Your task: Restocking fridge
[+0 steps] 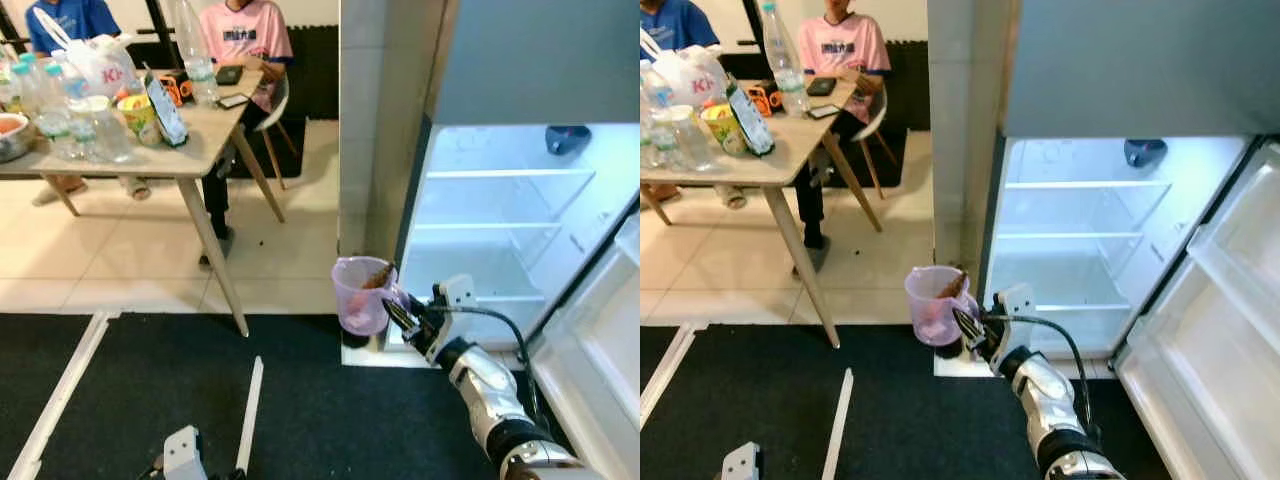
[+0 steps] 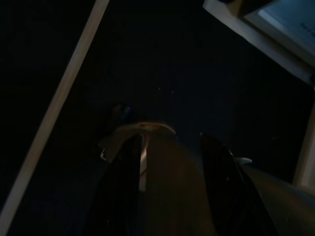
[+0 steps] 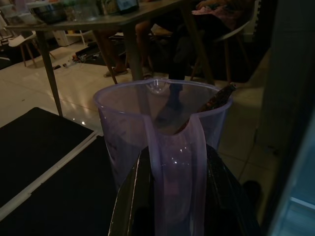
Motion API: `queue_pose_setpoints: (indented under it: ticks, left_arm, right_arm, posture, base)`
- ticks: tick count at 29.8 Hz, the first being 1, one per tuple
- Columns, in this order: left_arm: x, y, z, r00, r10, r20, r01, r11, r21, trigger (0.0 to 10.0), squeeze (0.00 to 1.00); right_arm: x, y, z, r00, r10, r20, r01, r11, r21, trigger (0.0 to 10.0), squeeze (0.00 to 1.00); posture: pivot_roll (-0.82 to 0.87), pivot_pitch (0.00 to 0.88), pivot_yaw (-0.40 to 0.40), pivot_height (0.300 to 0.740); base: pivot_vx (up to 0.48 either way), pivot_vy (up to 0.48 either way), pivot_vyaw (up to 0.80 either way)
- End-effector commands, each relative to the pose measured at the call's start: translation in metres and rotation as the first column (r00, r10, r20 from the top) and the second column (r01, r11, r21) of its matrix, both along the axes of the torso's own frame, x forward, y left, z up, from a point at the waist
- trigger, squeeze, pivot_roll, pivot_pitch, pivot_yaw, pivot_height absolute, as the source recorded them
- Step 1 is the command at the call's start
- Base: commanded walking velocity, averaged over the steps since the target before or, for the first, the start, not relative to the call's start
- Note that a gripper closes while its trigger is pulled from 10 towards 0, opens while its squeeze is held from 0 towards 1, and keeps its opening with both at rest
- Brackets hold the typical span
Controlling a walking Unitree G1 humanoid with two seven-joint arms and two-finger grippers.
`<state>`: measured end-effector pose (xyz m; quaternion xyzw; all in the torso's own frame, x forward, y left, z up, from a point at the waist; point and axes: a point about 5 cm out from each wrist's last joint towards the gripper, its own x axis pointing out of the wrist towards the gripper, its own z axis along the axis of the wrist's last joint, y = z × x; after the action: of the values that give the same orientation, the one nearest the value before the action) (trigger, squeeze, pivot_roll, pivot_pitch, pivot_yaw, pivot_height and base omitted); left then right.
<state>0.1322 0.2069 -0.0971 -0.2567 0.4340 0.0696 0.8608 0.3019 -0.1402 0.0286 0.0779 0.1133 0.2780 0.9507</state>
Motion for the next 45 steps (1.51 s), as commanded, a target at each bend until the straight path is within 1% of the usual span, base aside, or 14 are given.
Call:
queue_pose_setpoints:
  ticks: [1,7,16,21,28,42,45]
  left_arm:
    - [-0.0001,-0.002,-0.0008,1.0,0.006,-0.01,-0.006,1.0,0.008,10.0,0.0]
    - [-0.0026,-0.002,-0.0016,1.0,0.004,-0.015,-0.003,1.0,0.012,10.0,0.0]
    - [-0.0017,-0.0028,-0.0014,1.0,0.004,-0.013,-0.004,1.0,0.01,10.0,0.0]
    - [-0.0004,-0.0054,-0.0012,1.0,-0.009,-0.007,0.009,1.0,0.001,10.0,0.0]
    - [-0.0002,-0.0059,-0.001,1.0,-0.017,-0.002,0.017,1.0,-0.003,10.0,0.0]
    - [0.0012,-0.0082,-0.0007,1.0,-0.02,0.007,0.02,1.0,-0.014,10.0,0.0]
    - [0.0012,-0.0092,-0.0009,1.0,-0.021,0.007,0.021,1.0,-0.017,10.0,0.0]
  right_arm:
    - [0.0012,0.0019,0.0019,1.0,0.001,0.018,-0.001,1.0,-0.002,10.0,0.0]
    - [0.0012,0.0015,0.0016,1.0,-0.004,0.019,0.004,1.0,-0.012,10.0,0.0]
    - [-0.0019,0.0007,-0.0029,1.0,-0.01,0.003,0.01,0.999,-0.037,10.0,0.0]
    - [-0.0024,0.0018,-0.0029,1.0,-0.01,0.008,0.01,1.0,-0.027,10.0,0.0]
    - [-0.0024,0.0022,-0.0025,1.0,0.005,0.013,-0.005,0.999,-0.04,10.0,0.0]
    - [-0.0015,0.0026,-0.0008,1.0,0.015,0.02,-0.014,0.999,-0.036,10.0,0.0]
    - [-0.001,0.0026,-0.0001,1.0,0.019,0.023,-0.018,0.999,-0.034,10.0,0.0]
  posture:
    - [-0.04,0.0,-0.001,0.74]
    - [-0.04,0.0,0.004,0.74]
    - [-0.04,0.0,0.006,0.74]
    - [-0.04,0.0,0.008,0.74]
    - [-0.04,0.0,0.007,0.74]
    - [-0.04,0.0,0.006,0.74]
    - [-0.04,0.0,0.002,0.74]
  base:
    - [0.0,0.0,0.0]
    - [0.0,0.0,0.0]
    - [0.0,0.0,0.0]
    - [0.0,0.0,0.0]
    - [0.0,0.0,0.0]
    - [0.0,0.0,0.0]
    - [0.24,0.0,0.0]
